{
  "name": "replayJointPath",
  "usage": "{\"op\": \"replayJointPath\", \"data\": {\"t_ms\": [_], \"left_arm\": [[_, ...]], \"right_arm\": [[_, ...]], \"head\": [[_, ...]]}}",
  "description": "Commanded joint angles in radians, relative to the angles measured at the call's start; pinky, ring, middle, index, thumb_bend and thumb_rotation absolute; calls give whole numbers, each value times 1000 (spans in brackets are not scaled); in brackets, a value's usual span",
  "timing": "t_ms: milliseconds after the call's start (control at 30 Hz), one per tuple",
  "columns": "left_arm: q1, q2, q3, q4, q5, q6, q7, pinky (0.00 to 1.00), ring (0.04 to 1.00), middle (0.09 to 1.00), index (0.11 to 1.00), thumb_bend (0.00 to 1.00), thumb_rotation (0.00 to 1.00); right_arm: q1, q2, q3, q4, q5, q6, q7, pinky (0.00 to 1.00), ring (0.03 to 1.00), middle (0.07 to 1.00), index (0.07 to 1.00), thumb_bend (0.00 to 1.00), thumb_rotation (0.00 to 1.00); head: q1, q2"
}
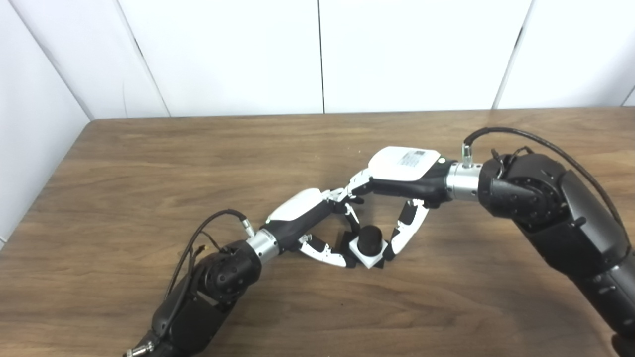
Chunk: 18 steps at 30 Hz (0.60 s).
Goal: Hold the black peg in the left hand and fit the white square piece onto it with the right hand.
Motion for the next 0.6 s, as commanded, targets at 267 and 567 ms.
{"op": "replayJointPath", "data": {"t_ms": [267,567], "left_arm": [[25,38,-28,34,59,33,-55,981,983,902,492,517,87],[23,48,-25,40,51,23,-61,983,983,902,493,517,87]], "right_arm": [[-32,21,-118,28,28,72,-103,711,825,831,766,706,293],[52,57,-216,64,91,98,-240,642,791,810,748,700,225]], "head": [[-24,-9],[-51,-20]]}}
